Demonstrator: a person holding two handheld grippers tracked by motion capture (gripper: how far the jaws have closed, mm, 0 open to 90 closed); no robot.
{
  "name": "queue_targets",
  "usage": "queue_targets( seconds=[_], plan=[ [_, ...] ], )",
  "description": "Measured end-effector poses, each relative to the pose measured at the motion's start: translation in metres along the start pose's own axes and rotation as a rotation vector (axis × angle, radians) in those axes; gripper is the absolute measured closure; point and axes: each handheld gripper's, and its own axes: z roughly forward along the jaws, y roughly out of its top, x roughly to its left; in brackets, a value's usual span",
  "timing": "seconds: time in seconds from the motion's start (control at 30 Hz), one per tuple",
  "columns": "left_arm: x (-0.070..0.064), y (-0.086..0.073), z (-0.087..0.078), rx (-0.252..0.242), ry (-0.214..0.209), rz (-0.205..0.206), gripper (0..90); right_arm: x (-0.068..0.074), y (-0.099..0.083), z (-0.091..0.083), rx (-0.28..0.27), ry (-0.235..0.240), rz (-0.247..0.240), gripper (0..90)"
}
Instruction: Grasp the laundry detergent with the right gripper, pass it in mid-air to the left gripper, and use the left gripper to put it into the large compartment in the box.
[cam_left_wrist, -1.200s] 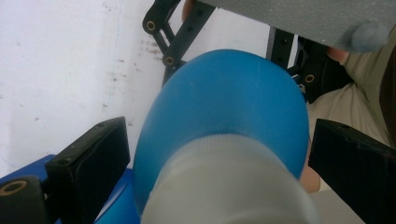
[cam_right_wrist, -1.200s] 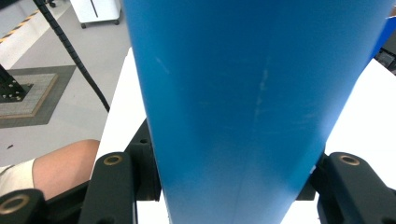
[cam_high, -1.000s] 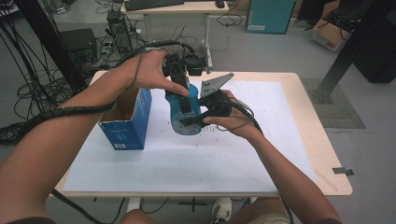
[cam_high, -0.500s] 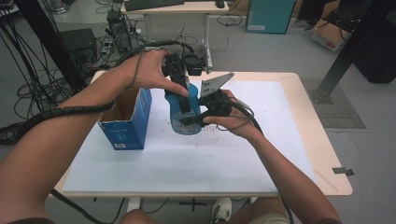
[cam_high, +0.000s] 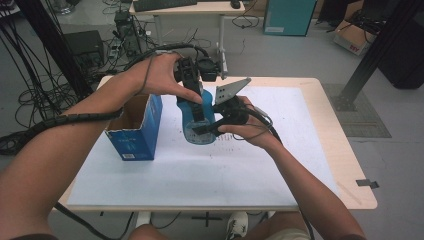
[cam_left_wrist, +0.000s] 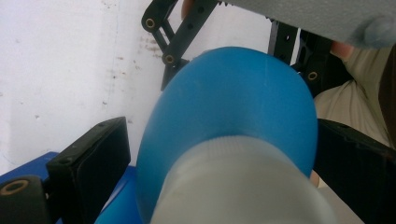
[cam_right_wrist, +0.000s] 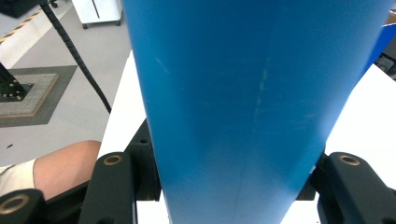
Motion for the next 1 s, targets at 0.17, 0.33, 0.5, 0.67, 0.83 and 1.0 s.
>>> queue_targets(
  seconds=[0.17, 0.33, 0.5, 0.67, 0.83, 1.0],
  plan=[
    [0.0001, -0.0002, -0.0006, -0.01, 0.008, 0.001, 6.2, -0.0002, -0.0001, 0.0004, 0.0, 0.001, -0.003, 43.3],
    [0.0001, -0.0002, -0.0003, -0.004, 0.005, 0.0, 6.3, 0.0003, -0.0002, 0.0008, 0.002, 0.003, 0.002, 43.3],
    [-0.0001, -0.001, -0.0002, -0.006, 0.004, -0.004, 6.3, -0.0003, -0.0002, 0.001, 0.003, 0.001, -0.006, 43.2],
    [-0.0001, -0.0014, -0.001, 0.001, 0.003, -0.003, 6.3, 0.0, 0.0, 0.0011, 0.003, 0.001, -0.004, 43.2],
    [-0.0005, -0.0012, -0.0013, -0.004, 0.008, -0.003, 6.4, 0.0002, -0.0001, 0.0012, 0.0, 0.001, -0.004, 43.2],
    [-0.0003, -0.0011, -0.0019, -0.001, 0.005, -0.002, 6.3, 0.0002, 0.0002, 0.0008, 0.003, 0.0, -0.006, 43.2]
  ],
)
